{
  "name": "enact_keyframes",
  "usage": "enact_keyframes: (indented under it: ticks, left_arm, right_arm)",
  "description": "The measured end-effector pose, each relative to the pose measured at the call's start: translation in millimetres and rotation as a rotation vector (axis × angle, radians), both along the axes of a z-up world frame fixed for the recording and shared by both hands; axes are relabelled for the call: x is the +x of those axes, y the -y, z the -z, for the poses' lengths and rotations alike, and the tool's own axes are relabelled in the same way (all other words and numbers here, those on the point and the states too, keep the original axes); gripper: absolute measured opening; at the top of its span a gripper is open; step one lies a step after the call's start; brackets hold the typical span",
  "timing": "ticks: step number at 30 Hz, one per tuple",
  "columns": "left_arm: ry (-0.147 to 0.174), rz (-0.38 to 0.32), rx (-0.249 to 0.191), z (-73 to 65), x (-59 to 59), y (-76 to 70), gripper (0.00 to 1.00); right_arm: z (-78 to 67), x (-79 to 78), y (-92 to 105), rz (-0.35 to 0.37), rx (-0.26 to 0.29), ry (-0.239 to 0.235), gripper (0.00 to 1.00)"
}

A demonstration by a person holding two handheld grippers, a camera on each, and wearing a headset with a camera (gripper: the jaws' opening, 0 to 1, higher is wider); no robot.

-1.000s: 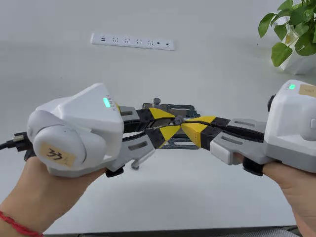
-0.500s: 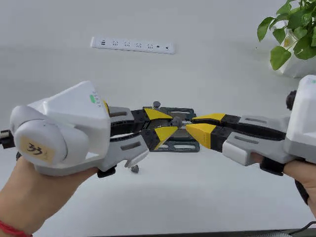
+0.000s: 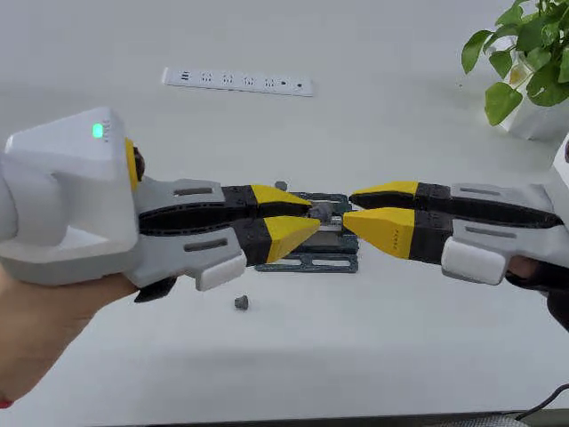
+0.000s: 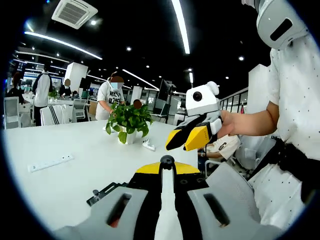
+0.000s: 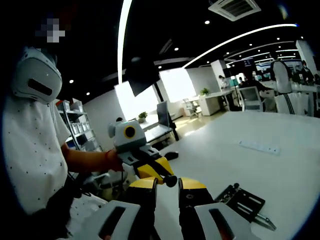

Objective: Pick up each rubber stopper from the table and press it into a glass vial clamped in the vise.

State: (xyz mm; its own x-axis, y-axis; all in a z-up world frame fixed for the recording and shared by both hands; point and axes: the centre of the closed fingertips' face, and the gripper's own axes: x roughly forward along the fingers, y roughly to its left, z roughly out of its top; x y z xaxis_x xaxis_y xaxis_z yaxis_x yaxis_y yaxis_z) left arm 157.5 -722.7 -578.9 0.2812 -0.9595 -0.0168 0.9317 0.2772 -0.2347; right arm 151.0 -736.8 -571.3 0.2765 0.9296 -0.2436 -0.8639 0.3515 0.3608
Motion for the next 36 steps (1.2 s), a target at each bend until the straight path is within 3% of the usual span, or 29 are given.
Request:
enact_keyframes:
  ticks: [1, 3, 8, 14, 16, 22, 27, 36]
  left_arm:
    - [-0.020, 0.014, -0.033, -4.8, -2.1, -0.5, 0.04]
    - [-0.022, 0.014, -0.056, -9.2, -1.5, -2.9, 0.04]
    - [-0.070, 0.058, -0.129, -19.8, -7.7, -4.7, 0.04]
    - [-0.096, 0.112, -0.146, -21.1, -18.3, -0.1, 0.04]
    - [-0.116, 0.125, -0.175, -24.9, -20.2, 0.5, 0.04]
    - [-0.138, 0.154, -0.229, -34.8, -23.5, -0.3, 0.04]
    - [-0.158, 0.166, -0.266, -40.4, -24.5, -2.5, 0.04]
    - [-0.172, 0.194, -0.281, -42.6, -29.6, -0.8, 0.03]
  right_arm:
    - [-1.2, -1.8, -1.2, -0.015, 0.002, 0.006, 0.13]
    - [-3.6, -4.5, -2.9, -0.036, 0.002, 0.014, 0.12]
    - [-11.0, -5.8, -3.6, -0.066, 0.043, 0.008, 0.11]
    - [-21.0, -10.3, -5.9, -0.106, 0.091, 0.011, 0.14]
    - [-21.2, -12.3, -6.6, -0.121, 0.086, 0.015, 0.15]
    - [-19.9, -17.1, -6.7, -0.158, 0.077, 0.022, 0.14]
    - [-24.4, -21.9, -9.9, -0.180, 0.100, 0.024, 0.13]
    - [-31.7, -24.6, -14.8, -0.193, 0.131, 0.027, 0.10]
